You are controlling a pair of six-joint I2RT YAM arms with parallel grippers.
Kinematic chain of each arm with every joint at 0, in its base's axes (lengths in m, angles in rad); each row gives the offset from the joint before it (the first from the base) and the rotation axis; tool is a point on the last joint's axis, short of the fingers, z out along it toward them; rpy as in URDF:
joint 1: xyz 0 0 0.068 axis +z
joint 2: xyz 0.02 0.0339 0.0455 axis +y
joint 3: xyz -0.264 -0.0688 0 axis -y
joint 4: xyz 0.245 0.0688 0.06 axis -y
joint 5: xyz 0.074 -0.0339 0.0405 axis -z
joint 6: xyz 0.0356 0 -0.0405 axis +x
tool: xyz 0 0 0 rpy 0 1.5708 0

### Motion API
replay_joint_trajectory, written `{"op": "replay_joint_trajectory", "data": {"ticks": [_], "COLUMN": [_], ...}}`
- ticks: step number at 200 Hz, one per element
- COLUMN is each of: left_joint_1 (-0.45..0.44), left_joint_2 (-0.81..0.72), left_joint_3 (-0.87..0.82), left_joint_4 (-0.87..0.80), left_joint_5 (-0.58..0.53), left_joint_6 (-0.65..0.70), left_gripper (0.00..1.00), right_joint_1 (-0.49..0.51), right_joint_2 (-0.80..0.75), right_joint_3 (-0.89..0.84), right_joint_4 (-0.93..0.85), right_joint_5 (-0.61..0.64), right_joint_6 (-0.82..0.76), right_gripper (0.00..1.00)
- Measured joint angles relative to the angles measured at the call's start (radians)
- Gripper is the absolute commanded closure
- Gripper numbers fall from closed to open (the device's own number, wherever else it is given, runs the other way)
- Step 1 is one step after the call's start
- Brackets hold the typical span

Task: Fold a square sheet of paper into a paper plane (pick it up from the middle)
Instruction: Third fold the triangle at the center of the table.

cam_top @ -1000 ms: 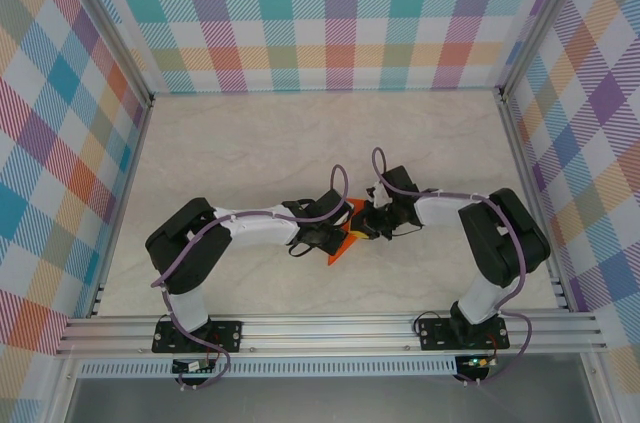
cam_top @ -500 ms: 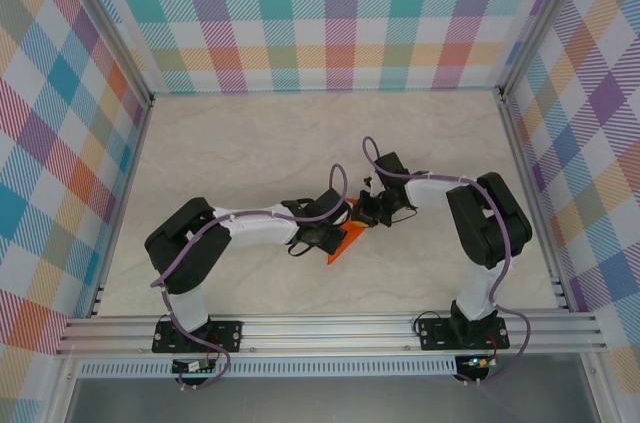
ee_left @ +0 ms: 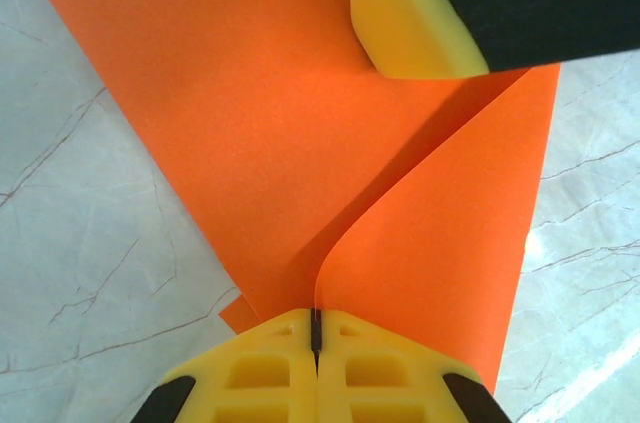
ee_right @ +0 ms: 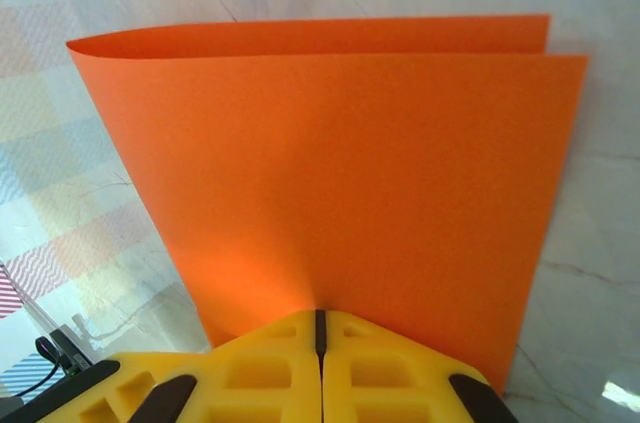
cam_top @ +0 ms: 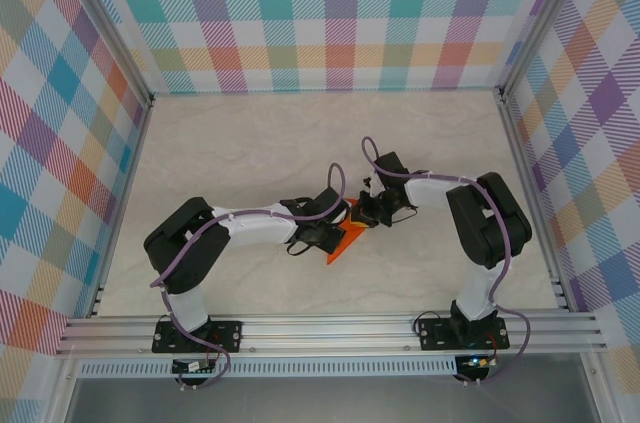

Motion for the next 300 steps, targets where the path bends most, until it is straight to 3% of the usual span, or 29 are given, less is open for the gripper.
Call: {"op": "replay_joint_trajectory", "data": {"ticks": [50,85,126,300], "left_joint_1": [0.001,0.001,0.001,0.001], "left_joint_2": [0.000,0.000,0.000,0.003], "left_joint_3": [0.000,0.000,0.000,0.003], "left_joint_4": [0.000,0.000,0.000,-0.004], "left_joint_5": [0.004,0.005,0.012,0.023], "left_joint_6": [0.000,0.000,0.001,0.012], "left_gripper": [1.00,1.00,1.00,1.00], "right_joint_1": [-0.002,-0.003,-0.003,0.004], "right_joint_2": [-0.137,-0.241,-0.231,-0.161], "right_joint_3": [-0.008,-0.130,-0.233,-0.236], "right_joint_4": [-0.051,0.028,0.093,0.202], "right_joint_5": [0.000,-0.047,-0.091,-0.139], "right_joint_6": [0.005,0.058,0.118,0.160], "right_gripper": [0.91,0.91,0.92,0.91]}}
